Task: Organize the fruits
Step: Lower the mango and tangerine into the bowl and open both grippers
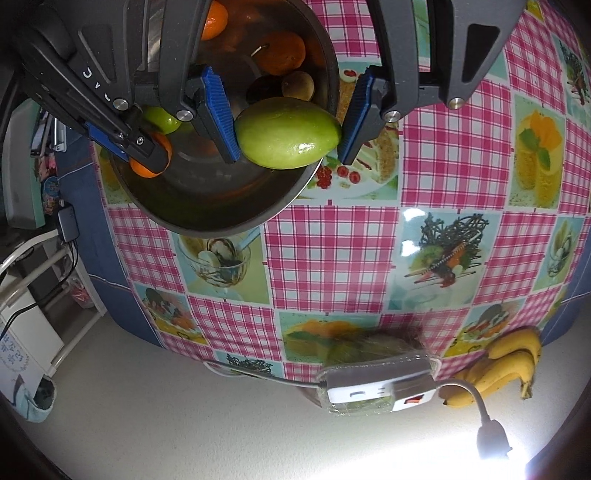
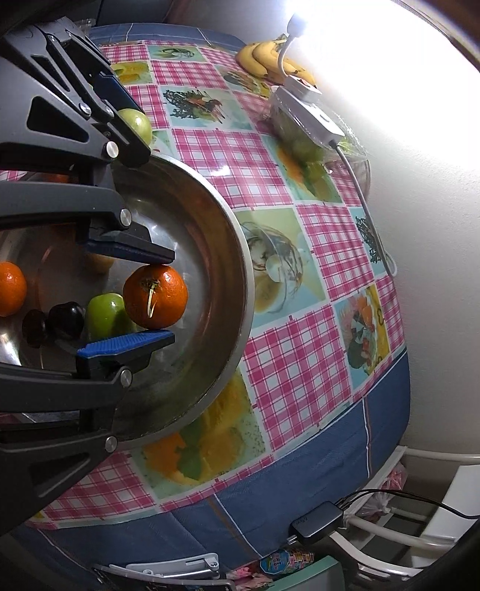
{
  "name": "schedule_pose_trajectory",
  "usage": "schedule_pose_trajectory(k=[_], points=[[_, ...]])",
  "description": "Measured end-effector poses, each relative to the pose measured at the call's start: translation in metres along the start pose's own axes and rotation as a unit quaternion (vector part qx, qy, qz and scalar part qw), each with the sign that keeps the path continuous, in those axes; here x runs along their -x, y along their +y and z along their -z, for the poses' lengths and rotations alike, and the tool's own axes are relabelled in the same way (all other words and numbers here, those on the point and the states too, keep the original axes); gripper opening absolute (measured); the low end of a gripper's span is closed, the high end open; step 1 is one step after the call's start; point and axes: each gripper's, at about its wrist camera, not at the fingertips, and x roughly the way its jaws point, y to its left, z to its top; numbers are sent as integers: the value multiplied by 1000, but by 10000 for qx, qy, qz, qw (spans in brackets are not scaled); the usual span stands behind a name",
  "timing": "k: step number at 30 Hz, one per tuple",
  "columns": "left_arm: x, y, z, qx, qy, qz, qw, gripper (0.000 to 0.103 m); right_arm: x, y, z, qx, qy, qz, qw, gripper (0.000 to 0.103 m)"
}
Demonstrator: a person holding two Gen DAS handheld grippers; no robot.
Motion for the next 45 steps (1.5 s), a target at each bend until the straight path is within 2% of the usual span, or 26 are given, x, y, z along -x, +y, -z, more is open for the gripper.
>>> schedule_pose_trajectory(k=[10,21,45], points=[[-15,-3,4,51,180,119,9998,58,-10,-7,1,-154,29,31,9999,38],[-18,-13,4,-205,112,-31,9997,58,-18,-15,1,-305,85,63,9995,38],[-19,-9,1,-73,127,65,9999,60,-22,-15,2,-417,152,13,9990,39]])
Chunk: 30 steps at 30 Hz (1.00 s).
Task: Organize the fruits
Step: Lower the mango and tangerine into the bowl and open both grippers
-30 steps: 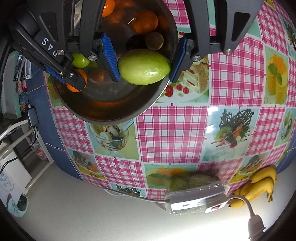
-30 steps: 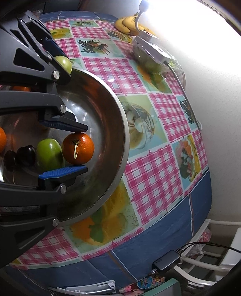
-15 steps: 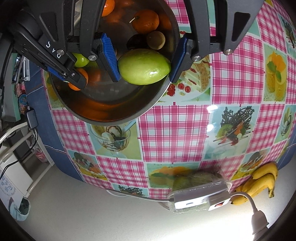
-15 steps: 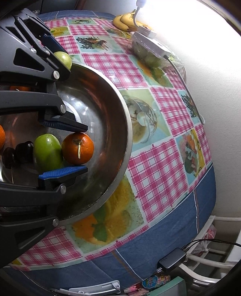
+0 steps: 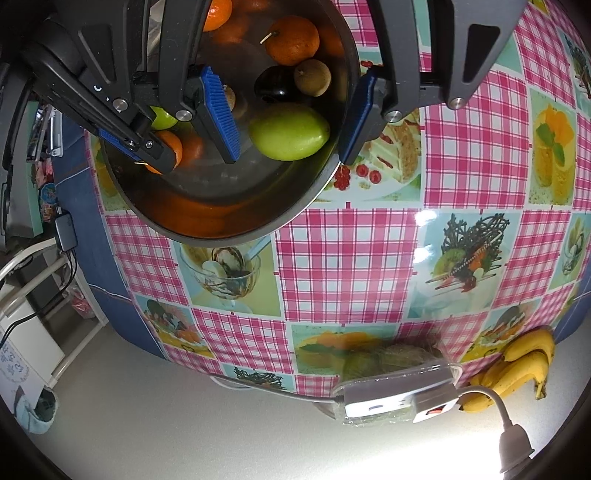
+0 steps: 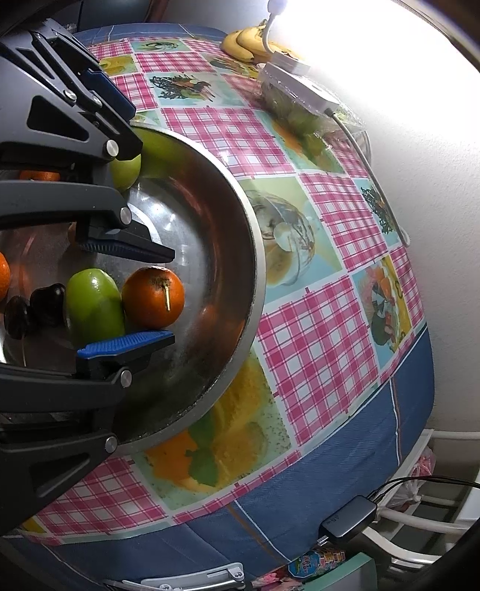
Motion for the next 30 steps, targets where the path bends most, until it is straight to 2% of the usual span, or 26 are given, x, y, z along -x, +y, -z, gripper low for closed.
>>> schedule_pose_trajectory(k=[11,23,25,26,30], points=[[16,5,-5,35,-100,-36,9999,60,19,5,-4,165,-127,21,9998,40],[25,25,-10,285,-97,-351,9989,60,29,8,-4,294,-150,81,9994,40],[24,31,-10,366,-67,-499,9981,60,25,10,-3,322,-98,88,9994,45],[23,34,-10,395,-58,-561,9976,60,24,10,-3,328,-80,91,9994,51],[18,48,-8,623,27,-800,9948,61,20,14,-1,400,-44,122,9991,56]])
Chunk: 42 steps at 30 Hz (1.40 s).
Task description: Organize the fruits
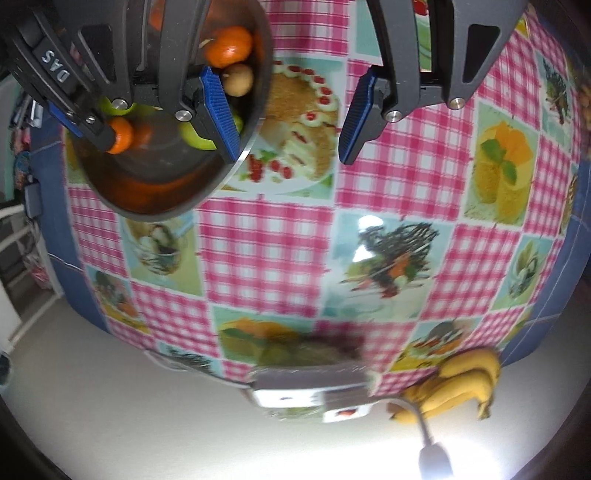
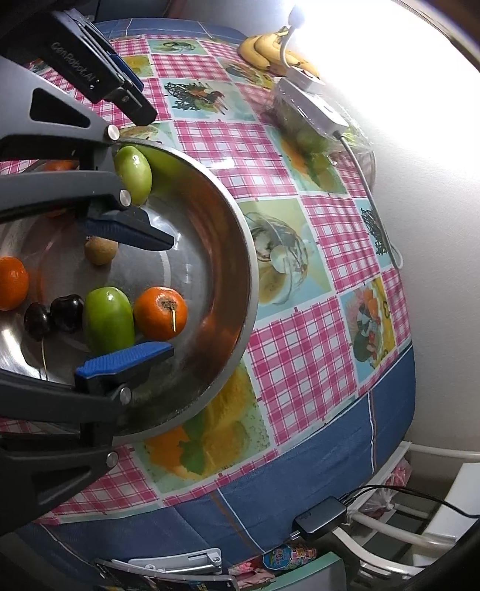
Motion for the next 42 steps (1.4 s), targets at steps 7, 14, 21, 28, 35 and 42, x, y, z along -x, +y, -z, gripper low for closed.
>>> schedule_pose_trajectory(k=[7,14,21,28,35,42], points=[[-12,19,1,249,172,-327,9990,66,-6,6,2,181,25,70,9998,77],[-17,30,1,389,207,-577,9974,77,-10,9,2,273,13,86,9996,86],[-18,39,1,503,189,-736,9958,97,-12,12,2,348,21,57,9994,90],[-18,44,1,530,120,-949,9940,103,-12,13,3,415,-15,81,9991,91],[-17,49,1,588,110,-988,9933,103,-11,14,2,431,-47,30,9991,91],[-13,45,1,502,75,-939,9943,103,-8,16,4,511,-71,47,9987,91]])
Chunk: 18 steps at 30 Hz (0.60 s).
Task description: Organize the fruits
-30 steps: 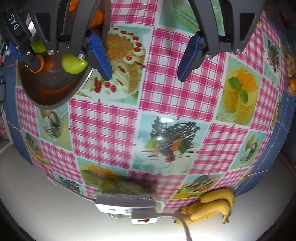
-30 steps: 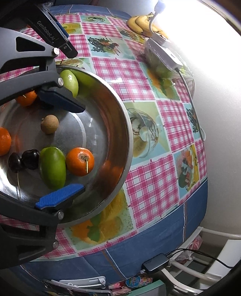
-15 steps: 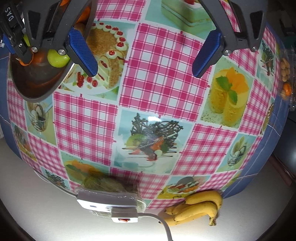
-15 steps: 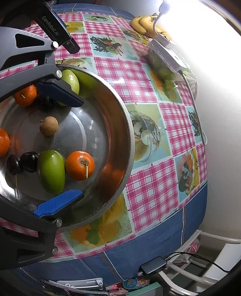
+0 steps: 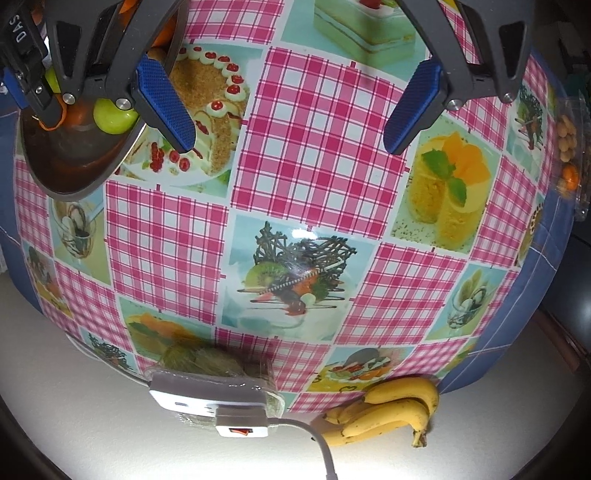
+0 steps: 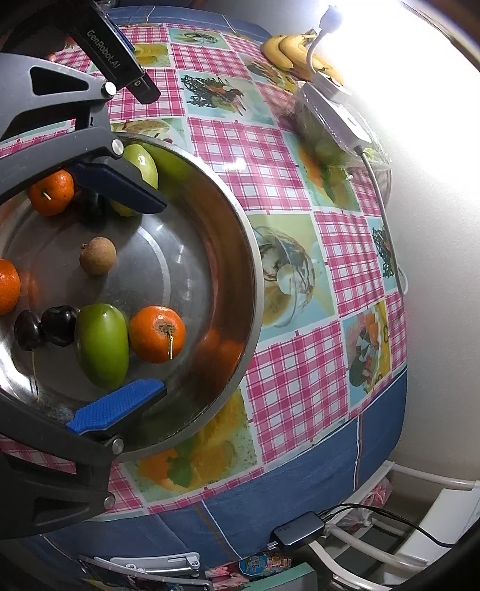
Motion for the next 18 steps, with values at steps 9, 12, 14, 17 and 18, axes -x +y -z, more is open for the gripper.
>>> schedule_pose_trajectory(k=[9,12,14,17,18], points=[[9,-6,1,-158,-193,62,9997,103,7,6,3,54,-62,-216,9997,91],[15,-8,1,-222,-348,147,9990,103,11,12,5,173,-125,-198,9996,91],[20,-10,2,-305,-485,157,9982,103,15,18,6,293,-187,-162,9993,91],[28,-11,2,-346,-682,186,9969,103,18,25,10,438,-229,-201,9986,91],[31,-10,2,-334,-744,224,9964,103,18,27,11,474,-211,-199,9985,91]])
